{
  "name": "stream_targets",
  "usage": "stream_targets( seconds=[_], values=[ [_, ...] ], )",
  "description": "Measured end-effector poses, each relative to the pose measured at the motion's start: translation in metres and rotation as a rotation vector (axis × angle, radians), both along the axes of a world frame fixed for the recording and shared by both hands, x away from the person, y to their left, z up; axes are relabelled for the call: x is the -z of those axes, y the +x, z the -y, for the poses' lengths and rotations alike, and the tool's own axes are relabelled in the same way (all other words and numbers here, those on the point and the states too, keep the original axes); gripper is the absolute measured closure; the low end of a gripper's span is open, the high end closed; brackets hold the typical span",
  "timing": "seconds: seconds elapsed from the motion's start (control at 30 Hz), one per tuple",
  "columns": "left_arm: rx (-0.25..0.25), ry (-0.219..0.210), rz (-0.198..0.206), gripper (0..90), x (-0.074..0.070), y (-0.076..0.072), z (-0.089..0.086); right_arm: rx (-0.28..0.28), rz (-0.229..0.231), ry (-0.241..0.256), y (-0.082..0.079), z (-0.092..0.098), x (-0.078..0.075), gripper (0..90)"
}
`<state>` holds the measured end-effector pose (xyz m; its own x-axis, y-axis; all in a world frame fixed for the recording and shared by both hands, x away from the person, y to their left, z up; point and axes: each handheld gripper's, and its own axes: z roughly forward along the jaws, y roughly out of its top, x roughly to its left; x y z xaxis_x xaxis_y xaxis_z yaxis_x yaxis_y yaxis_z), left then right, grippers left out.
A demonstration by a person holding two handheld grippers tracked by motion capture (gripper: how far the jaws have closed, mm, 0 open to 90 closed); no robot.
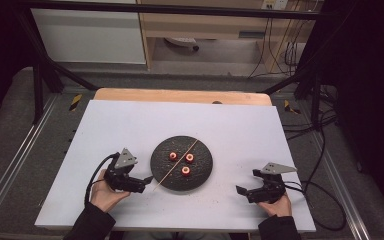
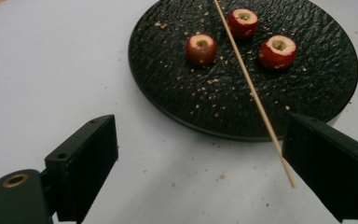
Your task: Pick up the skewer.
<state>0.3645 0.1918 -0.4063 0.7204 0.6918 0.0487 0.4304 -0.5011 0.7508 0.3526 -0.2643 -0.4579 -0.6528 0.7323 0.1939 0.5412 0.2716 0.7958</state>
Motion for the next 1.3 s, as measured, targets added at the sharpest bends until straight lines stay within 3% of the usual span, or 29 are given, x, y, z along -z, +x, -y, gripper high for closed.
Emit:
stream_targets(
  seconds=[0.43, 0.63, 0.77, 0.97, 1.3],
  values=[
    [0.026, 0.034, -0.058, 21.3, -0.002, 0.012, 0.039, -0.001, -0.002, -0.002, 0.000, 0.000, 0.000, 0.6],
    [0.023, 0.071, -0.088, 29.9, 0.001, 0.018, 0.053, -0.004, -0.002, 0.000, 0.000, 0.000, 0.000, 0.7],
    [0.017, 0.071, -0.126, 35.3, 0.004, 0.021, 0.061, -0.007, -0.001, -0.001, 0.001, -0.001, 0.001, 0.7],
    [0.020, 0.115, -0.165, 49.8, 0.008, 0.024, 0.072, -0.007, -0.005, -0.001, 0.001, -0.001, 0.001, 0.7],
    [0.010, 0.160, -0.207, 64.1, 0.010, 0.030, 0.082, -0.009, -0.004, 0.002, 0.001, -0.001, 0.001, 0.7]
  ],
)
